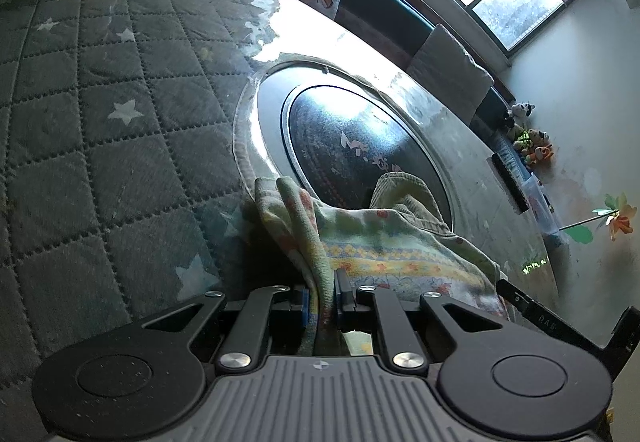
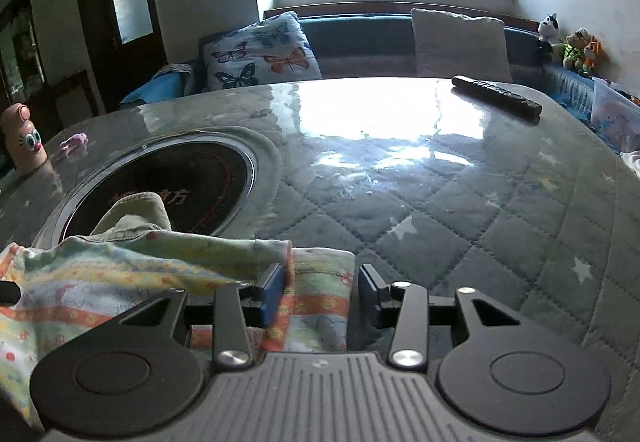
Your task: Fold clothes
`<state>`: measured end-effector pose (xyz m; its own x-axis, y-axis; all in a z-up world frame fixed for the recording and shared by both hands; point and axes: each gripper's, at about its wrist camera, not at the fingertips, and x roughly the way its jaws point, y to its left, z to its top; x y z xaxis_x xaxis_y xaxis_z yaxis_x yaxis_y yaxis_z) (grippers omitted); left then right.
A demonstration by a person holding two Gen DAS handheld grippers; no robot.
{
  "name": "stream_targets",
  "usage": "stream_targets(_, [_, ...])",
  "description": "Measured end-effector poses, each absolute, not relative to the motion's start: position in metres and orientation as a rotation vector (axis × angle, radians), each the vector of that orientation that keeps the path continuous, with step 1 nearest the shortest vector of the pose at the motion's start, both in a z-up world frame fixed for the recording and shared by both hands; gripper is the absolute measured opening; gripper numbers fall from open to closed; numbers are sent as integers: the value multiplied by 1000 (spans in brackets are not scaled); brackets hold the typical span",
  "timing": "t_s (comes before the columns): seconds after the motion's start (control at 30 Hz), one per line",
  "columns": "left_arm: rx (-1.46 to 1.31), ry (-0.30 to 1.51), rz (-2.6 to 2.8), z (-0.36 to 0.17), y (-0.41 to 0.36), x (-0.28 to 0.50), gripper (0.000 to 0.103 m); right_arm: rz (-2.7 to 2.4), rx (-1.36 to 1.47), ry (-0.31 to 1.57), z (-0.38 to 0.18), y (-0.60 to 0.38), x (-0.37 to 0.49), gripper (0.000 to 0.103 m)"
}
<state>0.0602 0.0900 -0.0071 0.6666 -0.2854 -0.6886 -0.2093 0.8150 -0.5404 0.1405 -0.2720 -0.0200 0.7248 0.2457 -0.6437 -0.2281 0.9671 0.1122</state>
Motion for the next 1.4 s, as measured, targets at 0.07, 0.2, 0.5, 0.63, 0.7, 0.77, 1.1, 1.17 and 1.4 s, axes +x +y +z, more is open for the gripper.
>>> stream_targets(0.07, [-627,857,-44,-6,89,61,13,268,34,713,-20,-269,140,38])
stream_targets(0.2, [-600,860,-40,-4,86,63,12,294,25,712,-19,-263,136,18])
stream_targets(0.5, [-524,817,-68,26,68,71,10,293,53,628,3,-270,116,8])
stream_targets(0.63, [-474,802,-120,41,41,86,9,267,68,564,22,-286,106,8])
stream_targets(0.7, [-451,803,-149,45,23,96,9,239,69,537,29,-297,103,8])
stream_targets(0.77, [-431,805,-180,49,4,108,9,203,77,515,37,-312,102,8])
stream_targets(1.1, [-328,823,-326,58,-102,169,9,0,95,475,51,-393,107,8])
stream_targets(1.17, [-303,825,-353,59,-123,180,9,-35,98,474,51,-407,108,8])
stream_targets(1.4, [-225,834,-407,57,-177,207,9,-133,130,488,40,-447,112,8])
